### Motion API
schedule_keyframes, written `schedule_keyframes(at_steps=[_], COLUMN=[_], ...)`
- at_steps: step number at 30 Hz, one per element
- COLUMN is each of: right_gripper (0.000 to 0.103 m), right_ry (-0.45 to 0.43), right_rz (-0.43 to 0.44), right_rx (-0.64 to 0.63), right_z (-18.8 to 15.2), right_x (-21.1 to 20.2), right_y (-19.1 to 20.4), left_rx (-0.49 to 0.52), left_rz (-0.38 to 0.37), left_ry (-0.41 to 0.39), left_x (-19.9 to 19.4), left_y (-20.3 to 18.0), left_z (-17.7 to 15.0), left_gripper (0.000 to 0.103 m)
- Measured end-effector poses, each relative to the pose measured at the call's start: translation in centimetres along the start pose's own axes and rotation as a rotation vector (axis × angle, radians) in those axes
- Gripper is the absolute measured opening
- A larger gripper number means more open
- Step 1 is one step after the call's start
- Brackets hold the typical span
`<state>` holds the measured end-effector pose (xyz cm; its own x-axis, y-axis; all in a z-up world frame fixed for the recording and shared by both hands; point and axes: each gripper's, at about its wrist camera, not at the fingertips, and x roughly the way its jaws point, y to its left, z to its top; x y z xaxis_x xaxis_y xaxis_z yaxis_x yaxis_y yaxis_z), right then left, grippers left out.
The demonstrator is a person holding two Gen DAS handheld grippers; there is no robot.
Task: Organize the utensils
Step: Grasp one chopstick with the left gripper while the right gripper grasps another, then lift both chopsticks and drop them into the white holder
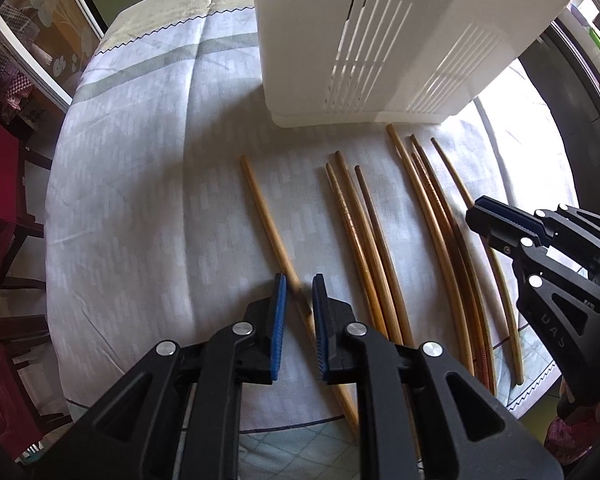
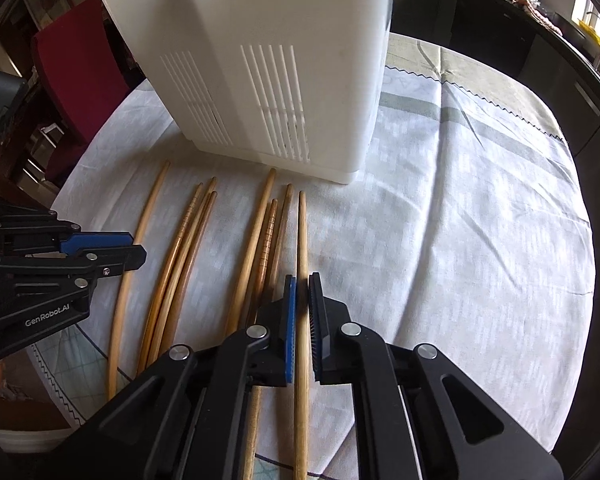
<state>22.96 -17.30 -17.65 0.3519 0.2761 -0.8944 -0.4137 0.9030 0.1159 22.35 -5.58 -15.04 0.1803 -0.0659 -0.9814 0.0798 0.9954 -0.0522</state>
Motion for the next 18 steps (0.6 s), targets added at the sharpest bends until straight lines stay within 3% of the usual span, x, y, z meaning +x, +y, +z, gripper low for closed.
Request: schedule_keyframes(at_steps=[5,18], right_gripper=[0.007,0.007], right_ry=[-0.07,-0.294], right_rz=[0.03,0.086], right_rx=[0.014,0.044], right_z=[-0.5,-2.8], right_x=[-3.1,-13.1], right_y=[-0.4,-1.7], left_rx=[0.016,0.065], left_rz=[-0.018,-0.038], left_ry=[-0.042,-0.309], left_x=[-1.4,-10.9], left_y=[0.0,-0.4], left_z=[-0.4,-3.1], left_gripper=[0.007,0.006])
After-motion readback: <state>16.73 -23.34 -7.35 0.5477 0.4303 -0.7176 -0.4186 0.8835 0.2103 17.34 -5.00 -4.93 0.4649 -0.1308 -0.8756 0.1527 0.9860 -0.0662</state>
